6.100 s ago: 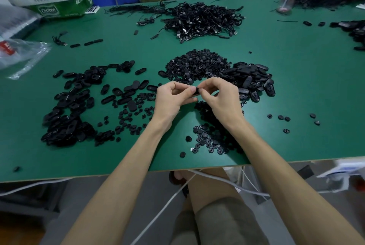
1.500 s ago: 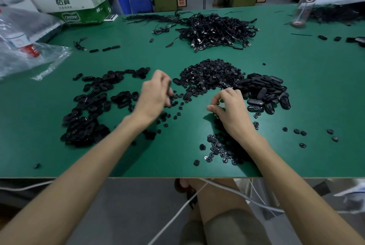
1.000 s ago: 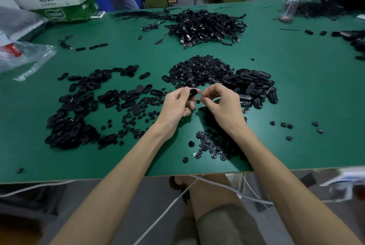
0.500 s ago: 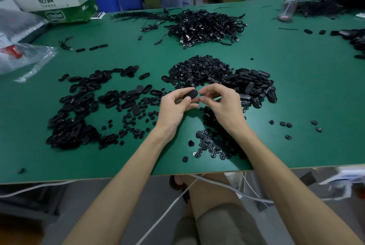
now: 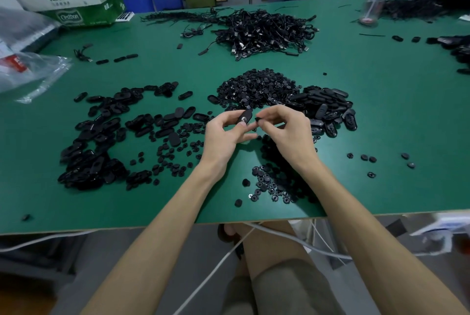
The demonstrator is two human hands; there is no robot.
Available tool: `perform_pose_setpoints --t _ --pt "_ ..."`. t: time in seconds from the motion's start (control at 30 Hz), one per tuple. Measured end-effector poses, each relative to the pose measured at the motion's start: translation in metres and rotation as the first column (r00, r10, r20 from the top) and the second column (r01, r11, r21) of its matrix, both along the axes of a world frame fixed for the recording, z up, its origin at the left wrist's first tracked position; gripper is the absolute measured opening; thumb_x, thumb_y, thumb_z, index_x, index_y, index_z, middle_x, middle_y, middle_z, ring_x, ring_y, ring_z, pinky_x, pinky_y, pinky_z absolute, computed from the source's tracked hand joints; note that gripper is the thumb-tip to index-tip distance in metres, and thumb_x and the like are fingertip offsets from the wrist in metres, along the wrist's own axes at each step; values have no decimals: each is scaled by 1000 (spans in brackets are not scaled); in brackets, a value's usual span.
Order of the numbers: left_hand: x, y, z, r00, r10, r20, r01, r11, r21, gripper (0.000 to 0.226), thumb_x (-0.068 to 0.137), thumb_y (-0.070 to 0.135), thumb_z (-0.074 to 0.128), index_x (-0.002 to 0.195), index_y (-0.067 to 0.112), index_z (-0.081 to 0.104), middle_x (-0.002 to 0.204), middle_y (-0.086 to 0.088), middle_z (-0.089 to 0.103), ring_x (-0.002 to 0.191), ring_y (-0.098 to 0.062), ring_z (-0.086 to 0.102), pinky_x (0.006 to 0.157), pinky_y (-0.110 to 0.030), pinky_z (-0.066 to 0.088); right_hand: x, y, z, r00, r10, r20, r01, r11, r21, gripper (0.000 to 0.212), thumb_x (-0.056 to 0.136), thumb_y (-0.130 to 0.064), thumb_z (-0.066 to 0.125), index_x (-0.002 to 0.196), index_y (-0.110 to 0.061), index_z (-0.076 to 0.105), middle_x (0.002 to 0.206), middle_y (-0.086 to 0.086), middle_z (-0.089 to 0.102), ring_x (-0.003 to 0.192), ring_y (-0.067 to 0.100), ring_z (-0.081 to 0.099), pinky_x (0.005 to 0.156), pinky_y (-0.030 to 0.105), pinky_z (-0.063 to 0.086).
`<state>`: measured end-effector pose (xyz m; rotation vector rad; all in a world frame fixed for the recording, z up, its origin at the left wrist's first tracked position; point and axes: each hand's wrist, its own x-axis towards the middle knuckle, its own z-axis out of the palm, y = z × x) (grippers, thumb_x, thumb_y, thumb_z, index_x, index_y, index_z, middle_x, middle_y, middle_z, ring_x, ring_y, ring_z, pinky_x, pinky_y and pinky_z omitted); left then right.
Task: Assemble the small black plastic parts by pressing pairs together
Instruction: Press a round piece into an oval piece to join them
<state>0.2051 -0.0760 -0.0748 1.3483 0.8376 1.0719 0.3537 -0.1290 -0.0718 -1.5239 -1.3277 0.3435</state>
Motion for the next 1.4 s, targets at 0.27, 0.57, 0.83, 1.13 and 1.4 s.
perform_pose_setpoints --t 0.27,0.57,0.83,1.13,1.4 --pt "-3 1 0 998 41 50 -40 999 -24 11 96 7 72 104 14 74 91 3 78 93 -17 75 74 -28 61 -4 -2 2 999 30 -35 -29 999 22 9 92 -13 75 95 -21 75 85 -16 73 82 -4 65 73 7 45" --pt "-2 3 -4 999 24 -44 -21 998 64 32 93 -11 65 122 2 73 107 -8 78 99 -22 76 87 -32 61 -4 -4 5 1000 3 -9 -3 999 47 11 93 -11 73 102 -17 76 90 -11 73 85 1 65 76 10 47" --pt "-3 3 -6 998 53 -43 -50 997 62 29 93 -6 68 120 4 74 108 -5 79 98 -21 77 76 -27 61 -5 -4 4 1000 -5 5 5 999 37 13 91 -8 73 96 -20 74 85 -16 71 81 -2 65 73 8 46" --pt "-3 3 -5 997 38 -74 -32 996 87 28 90 -1 75 117 6 77 104 -3 79 91 -13 75 68 -22 57 -7 -4 3 995 16 95 -22 998 65 11 90 -5 71 96 -14 75 91 -4 72 83 6 64 78 12 48" --pt "-5 1 -3 995 -4 -101 17 992 123 28 90 -1 74 115 11 77 100 0 80 85 -7 70 65 -21 53 -7 -2 -1 992 1 129 -16 994 109 10 90 -5 72 97 -12 74 94 -2 71 82 6 64 78 14 50"
